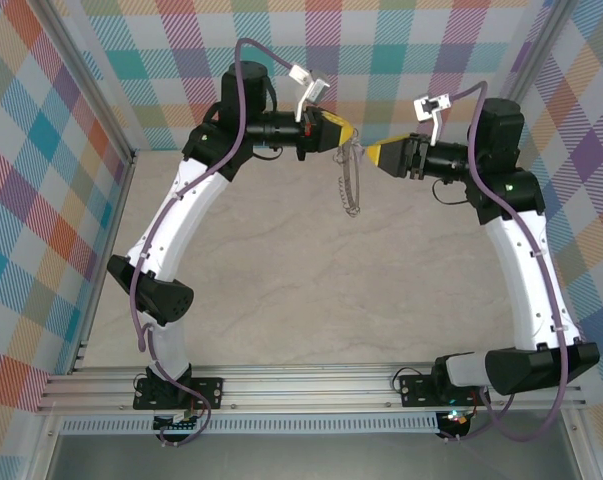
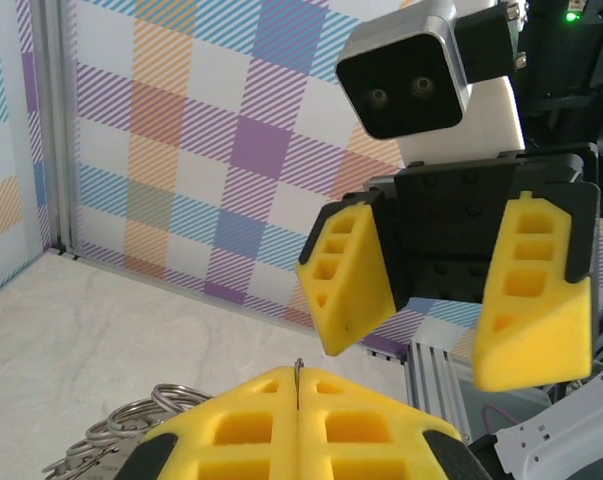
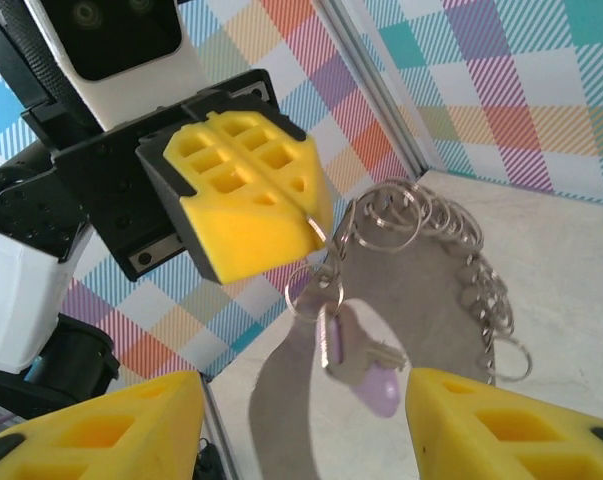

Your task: Put the keys on the keyring

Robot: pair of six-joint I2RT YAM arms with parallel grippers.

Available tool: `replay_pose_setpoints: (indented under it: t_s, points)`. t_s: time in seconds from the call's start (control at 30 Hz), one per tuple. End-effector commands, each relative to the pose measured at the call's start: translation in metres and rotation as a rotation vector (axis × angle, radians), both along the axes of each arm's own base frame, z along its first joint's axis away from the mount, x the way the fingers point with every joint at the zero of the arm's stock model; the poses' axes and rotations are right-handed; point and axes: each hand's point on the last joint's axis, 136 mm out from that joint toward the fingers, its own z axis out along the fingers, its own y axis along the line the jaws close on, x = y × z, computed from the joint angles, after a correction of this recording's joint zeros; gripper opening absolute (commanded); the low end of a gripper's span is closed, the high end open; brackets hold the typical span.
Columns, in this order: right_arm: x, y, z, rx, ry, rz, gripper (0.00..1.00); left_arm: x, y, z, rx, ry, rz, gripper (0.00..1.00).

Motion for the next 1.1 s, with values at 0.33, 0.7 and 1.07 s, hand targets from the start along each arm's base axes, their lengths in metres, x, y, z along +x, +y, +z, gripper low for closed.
replay_pose_setpoints:
  t_s: [0.33,0.7,1.07]
  points:
    - [0.0,0.018,0.013,0.062,-0.025,0.056,0.58,-0.013,0.004,0.042,-0.097,-0.092,-0.003,0.0]
    - [0.019,0.032,0.013,0.05,-0.036,0.044,0.4,-0.014,0.004,0.043,-0.107,-0.068,-0.014,0.0]
    - [0.006,0.032,-0.003,0.019,-0.001,0.08,0.0,-0.001,0.005,0.05,-0.145,-0.078,0.056,0.0]
